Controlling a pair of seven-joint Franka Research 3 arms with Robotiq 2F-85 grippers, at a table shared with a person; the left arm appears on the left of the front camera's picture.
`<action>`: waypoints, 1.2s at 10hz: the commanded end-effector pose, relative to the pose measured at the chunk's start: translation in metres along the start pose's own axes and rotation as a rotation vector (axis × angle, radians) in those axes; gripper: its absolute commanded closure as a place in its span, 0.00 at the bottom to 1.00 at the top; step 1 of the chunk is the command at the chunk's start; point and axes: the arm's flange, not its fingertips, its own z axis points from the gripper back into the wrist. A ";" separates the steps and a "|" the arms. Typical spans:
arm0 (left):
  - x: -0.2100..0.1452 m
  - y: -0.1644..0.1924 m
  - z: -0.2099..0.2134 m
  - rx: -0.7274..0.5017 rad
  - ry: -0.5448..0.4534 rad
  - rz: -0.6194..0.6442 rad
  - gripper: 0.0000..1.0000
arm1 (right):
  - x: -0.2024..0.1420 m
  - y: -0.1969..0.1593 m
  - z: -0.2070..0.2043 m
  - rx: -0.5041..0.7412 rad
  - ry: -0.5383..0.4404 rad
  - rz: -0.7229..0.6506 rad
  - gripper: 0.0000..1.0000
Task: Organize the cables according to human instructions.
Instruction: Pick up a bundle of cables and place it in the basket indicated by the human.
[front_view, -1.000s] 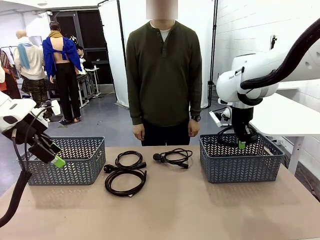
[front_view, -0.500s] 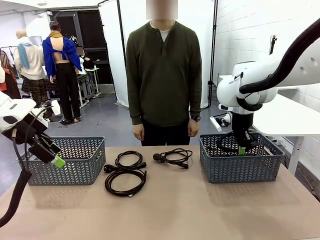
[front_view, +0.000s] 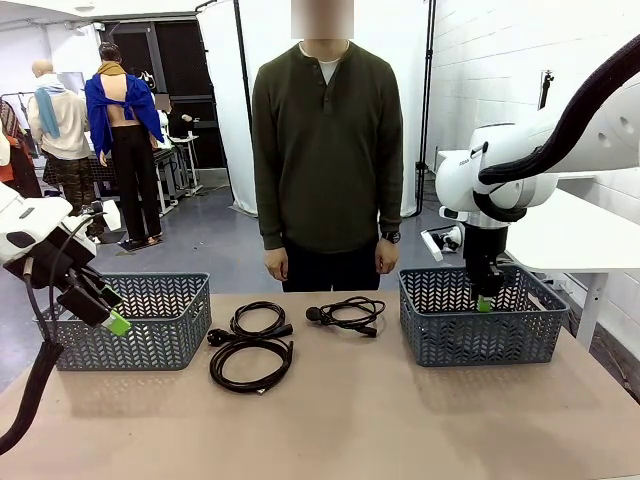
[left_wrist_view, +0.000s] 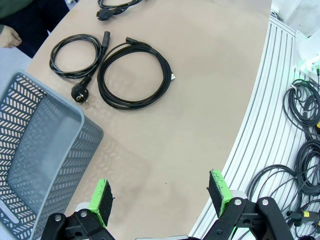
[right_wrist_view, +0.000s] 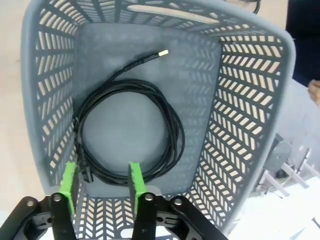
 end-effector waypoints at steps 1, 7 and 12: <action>-0.001 0.001 0.000 -0.019 -0.011 0.000 0.00 | 0.006 -0.001 0.014 -0.022 -0.019 -0.042 0.00; -0.001 0.001 0.000 -0.019 -0.011 0.000 0.00 | 0.012 0.003 0.024 -0.025 0.009 -0.075 0.00; -0.001 0.001 0.000 -0.019 -0.011 0.000 0.00 | 0.017 0.008 0.031 -0.008 -0.041 -0.114 0.00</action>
